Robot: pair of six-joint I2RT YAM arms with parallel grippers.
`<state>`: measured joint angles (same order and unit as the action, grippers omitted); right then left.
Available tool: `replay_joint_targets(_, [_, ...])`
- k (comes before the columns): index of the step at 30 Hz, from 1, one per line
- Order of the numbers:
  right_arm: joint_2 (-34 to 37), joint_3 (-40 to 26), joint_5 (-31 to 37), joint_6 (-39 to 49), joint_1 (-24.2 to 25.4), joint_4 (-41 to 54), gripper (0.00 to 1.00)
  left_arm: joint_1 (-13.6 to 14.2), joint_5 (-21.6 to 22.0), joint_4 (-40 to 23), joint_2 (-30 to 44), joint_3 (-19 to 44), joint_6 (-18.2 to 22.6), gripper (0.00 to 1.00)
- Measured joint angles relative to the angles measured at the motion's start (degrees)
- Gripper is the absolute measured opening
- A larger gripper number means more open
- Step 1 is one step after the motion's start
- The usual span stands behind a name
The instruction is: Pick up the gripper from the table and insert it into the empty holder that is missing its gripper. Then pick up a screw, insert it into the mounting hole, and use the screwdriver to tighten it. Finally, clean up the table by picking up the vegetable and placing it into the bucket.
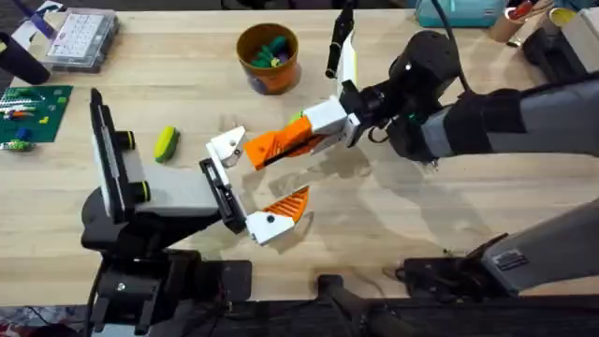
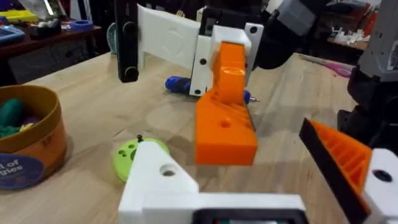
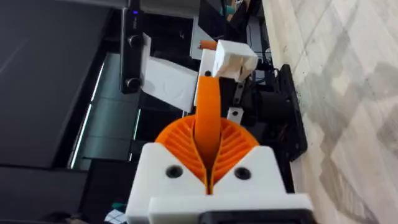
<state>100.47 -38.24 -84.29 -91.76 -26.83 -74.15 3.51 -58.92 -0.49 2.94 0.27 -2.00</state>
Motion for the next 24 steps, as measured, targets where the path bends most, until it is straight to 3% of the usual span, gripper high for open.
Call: replay_joint_targets(24, [0.0,0.0,2.25,1.85,0.0,-2.0,0.015,0.0,0.0,0.0,0.0,0.0,0.0,0.986])
